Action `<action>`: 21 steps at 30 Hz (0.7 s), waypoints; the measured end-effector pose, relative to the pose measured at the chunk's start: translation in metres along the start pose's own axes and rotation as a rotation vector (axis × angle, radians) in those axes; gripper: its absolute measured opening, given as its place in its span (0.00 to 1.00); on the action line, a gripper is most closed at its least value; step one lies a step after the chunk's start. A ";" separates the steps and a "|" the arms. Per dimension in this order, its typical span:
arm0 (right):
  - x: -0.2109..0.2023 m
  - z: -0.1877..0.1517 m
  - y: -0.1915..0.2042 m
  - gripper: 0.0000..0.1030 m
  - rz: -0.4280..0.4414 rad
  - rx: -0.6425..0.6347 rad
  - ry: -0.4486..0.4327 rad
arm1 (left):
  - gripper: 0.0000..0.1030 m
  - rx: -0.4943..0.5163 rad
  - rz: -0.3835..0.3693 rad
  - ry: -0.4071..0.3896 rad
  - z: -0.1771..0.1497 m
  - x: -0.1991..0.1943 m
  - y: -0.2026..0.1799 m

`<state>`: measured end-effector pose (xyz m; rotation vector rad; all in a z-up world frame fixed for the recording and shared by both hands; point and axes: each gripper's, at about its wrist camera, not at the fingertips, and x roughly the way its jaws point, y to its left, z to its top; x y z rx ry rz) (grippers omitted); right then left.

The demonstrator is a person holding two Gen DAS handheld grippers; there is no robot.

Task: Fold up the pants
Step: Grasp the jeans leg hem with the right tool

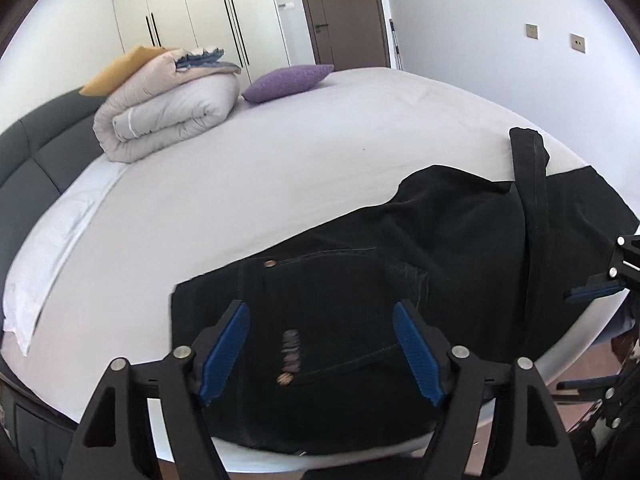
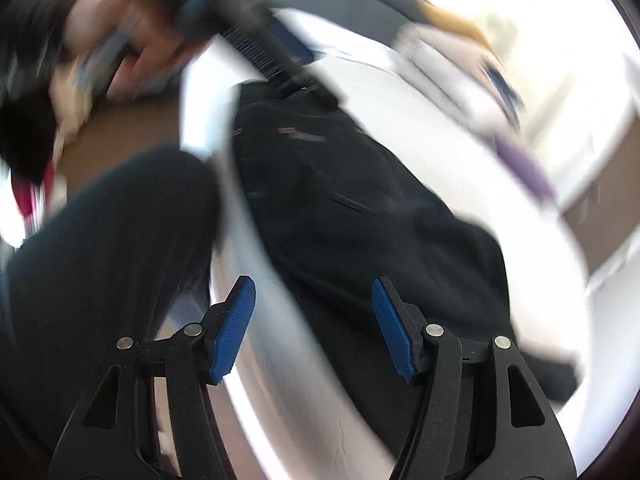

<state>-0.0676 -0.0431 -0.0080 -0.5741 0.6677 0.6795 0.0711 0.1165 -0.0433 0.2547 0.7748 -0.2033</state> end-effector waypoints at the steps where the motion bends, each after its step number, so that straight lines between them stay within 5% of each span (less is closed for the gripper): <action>1: -0.007 -0.006 -0.034 0.58 0.012 0.168 0.009 | 0.58 -0.002 -0.002 0.026 0.005 0.015 -0.009; 5: -0.035 -0.056 -0.156 0.58 0.032 0.695 -0.014 | 0.42 -0.008 -0.062 0.248 -0.007 0.084 -0.043; 10: -0.067 -0.166 -0.294 0.58 0.072 1.317 -0.189 | 0.43 -0.209 -0.135 0.221 -0.021 0.091 -0.023; 15: -0.058 -0.229 -0.359 0.59 0.085 1.604 -0.270 | 0.44 -0.206 -0.129 0.215 -0.021 0.096 -0.026; 21: -0.028 -0.257 -0.390 0.58 0.124 1.738 -0.280 | 0.43 -0.224 -0.145 0.213 -0.024 0.099 -0.026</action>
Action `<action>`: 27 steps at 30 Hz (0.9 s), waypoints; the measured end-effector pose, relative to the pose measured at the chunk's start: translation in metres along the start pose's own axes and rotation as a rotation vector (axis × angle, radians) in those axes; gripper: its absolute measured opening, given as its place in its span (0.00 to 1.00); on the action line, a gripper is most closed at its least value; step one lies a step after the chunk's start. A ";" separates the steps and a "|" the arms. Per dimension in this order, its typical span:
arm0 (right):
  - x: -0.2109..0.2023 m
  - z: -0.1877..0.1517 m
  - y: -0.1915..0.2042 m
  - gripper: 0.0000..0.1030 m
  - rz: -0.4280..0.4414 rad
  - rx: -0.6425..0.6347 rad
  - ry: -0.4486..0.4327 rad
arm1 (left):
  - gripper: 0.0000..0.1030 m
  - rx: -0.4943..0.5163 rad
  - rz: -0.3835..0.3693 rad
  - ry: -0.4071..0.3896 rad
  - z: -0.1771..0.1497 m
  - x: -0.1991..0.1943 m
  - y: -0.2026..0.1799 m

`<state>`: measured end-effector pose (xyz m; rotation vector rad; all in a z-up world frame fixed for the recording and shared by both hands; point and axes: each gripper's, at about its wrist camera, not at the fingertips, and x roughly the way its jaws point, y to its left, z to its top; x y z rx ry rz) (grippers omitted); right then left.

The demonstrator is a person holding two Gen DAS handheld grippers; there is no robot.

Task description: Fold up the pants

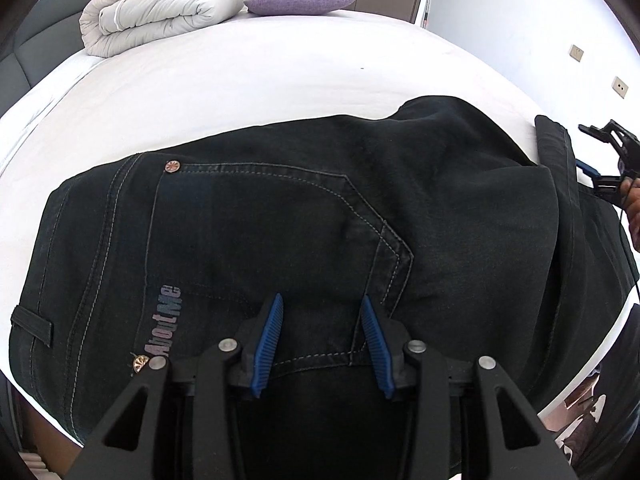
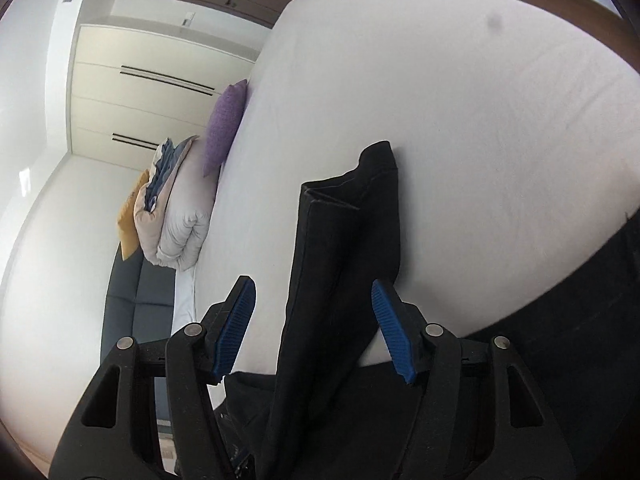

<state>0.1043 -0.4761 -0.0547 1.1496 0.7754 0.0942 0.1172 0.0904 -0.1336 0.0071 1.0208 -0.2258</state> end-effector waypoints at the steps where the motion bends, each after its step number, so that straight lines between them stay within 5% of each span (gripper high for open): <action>1: 0.006 0.005 -0.005 0.58 -0.003 0.018 -0.002 | 0.43 0.001 0.001 0.000 0.000 0.001 -0.001; 15: 0.040 0.012 -0.006 0.53 -0.038 0.014 0.035 | 0.43 -0.006 -0.010 -0.005 -0.005 -0.010 0.016; 19: 0.053 0.011 -0.011 0.40 -0.029 0.045 0.049 | 0.44 -0.007 -0.010 -0.005 -0.005 -0.010 0.016; 25: 0.057 0.015 0.005 0.05 -0.022 -0.026 0.029 | 0.44 -0.007 -0.009 -0.005 -0.004 -0.010 0.015; 27: 0.048 0.019 0.014 0.03 -0.026 -0.050 -0.002 | 0.44 -0.007 -0.009 -0.005 -0.004 -0.010 0.015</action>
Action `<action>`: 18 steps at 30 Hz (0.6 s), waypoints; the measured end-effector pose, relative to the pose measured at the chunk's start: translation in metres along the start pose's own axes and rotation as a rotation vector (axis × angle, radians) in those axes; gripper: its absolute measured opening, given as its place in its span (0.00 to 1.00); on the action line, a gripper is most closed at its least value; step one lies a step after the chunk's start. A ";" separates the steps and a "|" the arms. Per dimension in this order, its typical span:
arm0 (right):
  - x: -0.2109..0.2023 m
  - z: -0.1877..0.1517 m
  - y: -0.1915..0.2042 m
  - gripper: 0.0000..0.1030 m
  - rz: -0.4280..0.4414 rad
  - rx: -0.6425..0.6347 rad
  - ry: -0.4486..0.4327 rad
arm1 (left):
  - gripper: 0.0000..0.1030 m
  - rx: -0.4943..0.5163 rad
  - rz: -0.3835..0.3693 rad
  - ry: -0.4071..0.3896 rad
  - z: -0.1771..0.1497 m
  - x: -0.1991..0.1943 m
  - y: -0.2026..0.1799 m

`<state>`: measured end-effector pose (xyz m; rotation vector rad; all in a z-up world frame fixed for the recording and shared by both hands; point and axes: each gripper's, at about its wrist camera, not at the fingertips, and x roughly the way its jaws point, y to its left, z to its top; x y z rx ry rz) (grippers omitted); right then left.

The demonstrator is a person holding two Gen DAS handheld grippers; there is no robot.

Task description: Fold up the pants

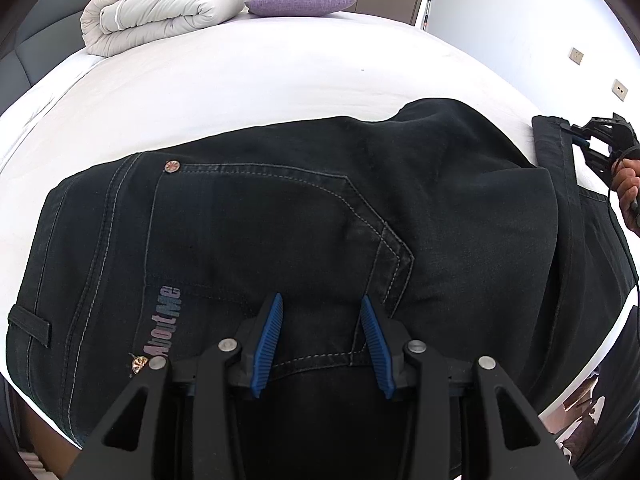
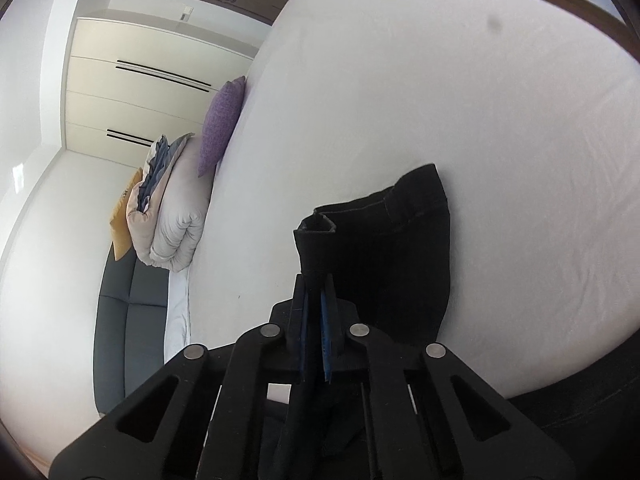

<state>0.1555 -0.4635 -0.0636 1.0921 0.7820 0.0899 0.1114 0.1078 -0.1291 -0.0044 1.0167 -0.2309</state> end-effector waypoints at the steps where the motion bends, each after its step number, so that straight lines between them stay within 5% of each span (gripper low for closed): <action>1: -0.009 0.000 0.007 0.02 -0.010 -0.027 -0.025 | 0.43 -0.001 -0.001 0.000 0.000 0.000 0.000; 10: -0.144 -0.029 0.016 0.01 -0.012 -0.064 -0.193 | 0.43 -0.004 -0.002 -0.003 0.001 -0.002 0.002; 18: -0.237 -0.117 -0.072 0.00 -0.167 0.103 -0.231 | 0.43 0.002 0.009 -0.009 0.003 -0.003 0.001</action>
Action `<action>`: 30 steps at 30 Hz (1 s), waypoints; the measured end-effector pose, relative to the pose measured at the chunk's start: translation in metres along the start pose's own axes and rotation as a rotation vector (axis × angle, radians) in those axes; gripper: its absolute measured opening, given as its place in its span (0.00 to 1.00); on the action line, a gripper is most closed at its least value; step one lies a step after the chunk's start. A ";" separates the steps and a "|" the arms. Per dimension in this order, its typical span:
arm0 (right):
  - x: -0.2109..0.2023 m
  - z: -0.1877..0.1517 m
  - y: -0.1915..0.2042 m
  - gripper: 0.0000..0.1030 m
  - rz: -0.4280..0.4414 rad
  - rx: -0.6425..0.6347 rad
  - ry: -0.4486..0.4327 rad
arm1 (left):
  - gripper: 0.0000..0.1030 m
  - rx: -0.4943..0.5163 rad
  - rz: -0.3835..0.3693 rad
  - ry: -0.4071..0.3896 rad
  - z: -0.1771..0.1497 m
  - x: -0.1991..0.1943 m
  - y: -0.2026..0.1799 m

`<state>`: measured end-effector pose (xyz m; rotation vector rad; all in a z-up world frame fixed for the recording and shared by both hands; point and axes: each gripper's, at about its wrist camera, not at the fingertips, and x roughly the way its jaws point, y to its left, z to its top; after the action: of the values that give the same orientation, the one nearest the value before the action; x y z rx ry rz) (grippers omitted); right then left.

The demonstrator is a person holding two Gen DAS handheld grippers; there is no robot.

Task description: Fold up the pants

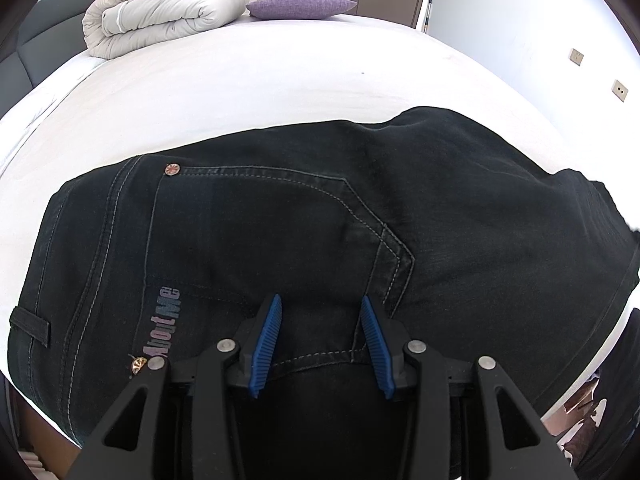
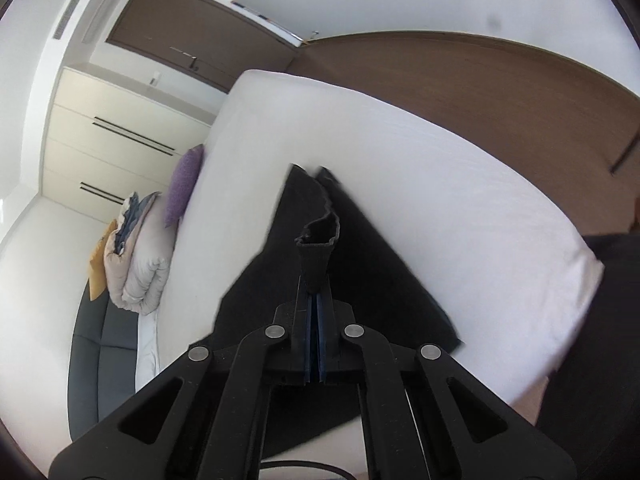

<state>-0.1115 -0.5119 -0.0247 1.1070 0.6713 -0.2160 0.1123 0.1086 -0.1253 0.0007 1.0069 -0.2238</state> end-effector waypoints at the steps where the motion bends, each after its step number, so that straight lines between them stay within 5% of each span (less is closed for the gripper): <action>1: 0.001 -0.006 -0.008 0.00 -0.013 0.020 0.006 | 0.44 0.000 0.000 0.000 0.000 0.000 -0.001; 4: 0.005 -0.014 -0.031 0.00 -0.011 0.102 0.023 | 0.44 -0.008 -0.008 -0.005 -0.001 -0.001 0.000; 11: -0.005 -0.018 -0.018 0.00 -0.008 0.083 0.022 | 0.48 -0.011 -0.009 -0.018 -0.005 -0.003 0.005; 13: -0.003 -0.027 -0.028 0.00 -0.002 0.103 0.030 | 0.66 -0.008 -0.040 -0.020 -0.006 -0.003 0.005; 16: 0.002 -0.027 -0.039 0.00 0.009 0.102 0.032 | 0.77 0.046 -0.028 -0.011 -0.007 -0.001 -0.006; 24: 0.001 -0.020 -0.065 0.02 0.068 0.076 0.096 | 0.80 0.047 -0.029 -0.016 -0.007 -0.001 -0.003; 28: -0.054 0.005 -0.064 0.11 -0.155 -0.082 -0.085 | 0.81 0.048 -0.031 -0.017 -0.006 -0.001 -0.001; 30: -0.065 0.026 -0.050 0.11 -0.131 -0.135 -0.121 | 0.81 0.048 -0.035 -0.018 -0.007 -0.004 0.001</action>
<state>-0.1766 -0.5680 -0.0160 0.9139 0.6410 -0.3427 0.1051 0.1113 -0.1258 0.0248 0.9839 -0.2797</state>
